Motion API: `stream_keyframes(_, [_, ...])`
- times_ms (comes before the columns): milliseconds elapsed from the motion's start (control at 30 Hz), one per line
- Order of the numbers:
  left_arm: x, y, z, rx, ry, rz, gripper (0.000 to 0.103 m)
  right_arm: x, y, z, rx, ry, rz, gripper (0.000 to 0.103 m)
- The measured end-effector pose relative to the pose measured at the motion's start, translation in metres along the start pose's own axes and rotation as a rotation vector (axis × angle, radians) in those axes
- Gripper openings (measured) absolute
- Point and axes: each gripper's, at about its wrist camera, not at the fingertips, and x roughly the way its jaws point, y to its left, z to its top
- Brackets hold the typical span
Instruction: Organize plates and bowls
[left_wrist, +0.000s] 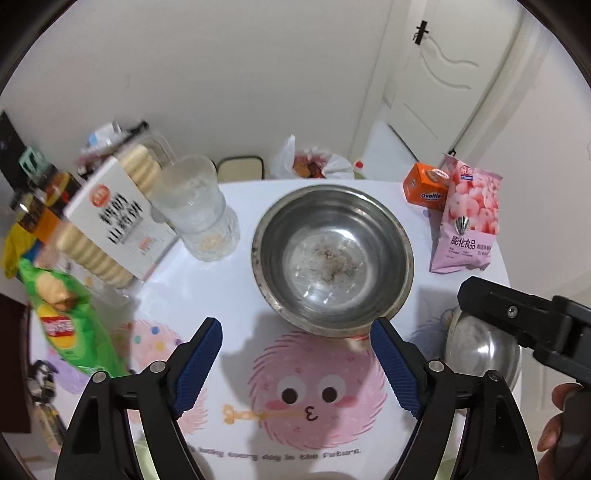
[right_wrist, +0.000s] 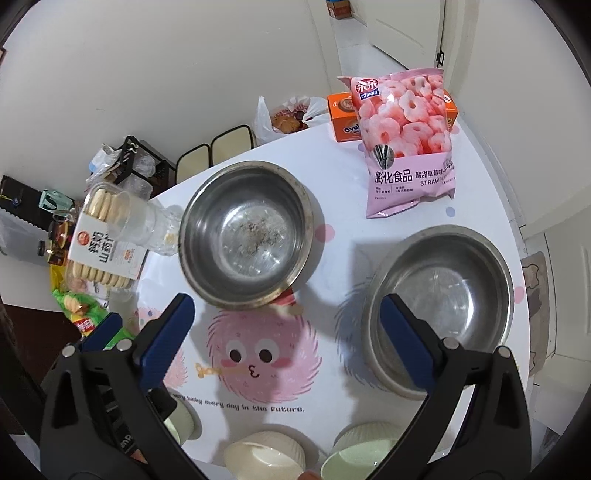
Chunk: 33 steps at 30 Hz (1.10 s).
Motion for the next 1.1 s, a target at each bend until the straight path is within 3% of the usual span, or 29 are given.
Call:
stream_keyframes(33, [0.006, 0.002, 0.002, -0.009, 0.026, -0.025, 0.085, 0.003, -0.001, 0.003, 0.002, 0.007, -0.002, 0.1])
stream_keyframes(100, [0.022, 0.006, 0.006, -0.043, 0.1, 0.012, 0.085, 0.01, -0.002, 0.009, 0.007, 0.019, -0.007, 0.1])
stream_keyframes(333, [0.041, 0.018, 0.02, -0.102, 0.074, 0.087, 0.085, 0.031, -0.004, 0.031, 0.019, 0.045, -0.008, 0.1])
stream_keyframes(733, [0.081, 0.024, 0.046, -0.122, 0.108, 0.06, 0.085, 0.08, -0.008, 0.061, 0.012, 0.117, -0.037, 0.1])
stream_keyframes(933, [0.103, 0.022, 0.048, -0.121, 0.14, 0.074, 0.085, 0.109, -0.012, 0.066, 0.02, 0.174, -0.051, 0.1])
stream_keyframes(1100, [0.118, 0.021, 0.046, -0.105, 0.157, 0.094, 0.084, 0.121, -0.014, 0.071, -0.001, 0.173, -0.067, 0.1])
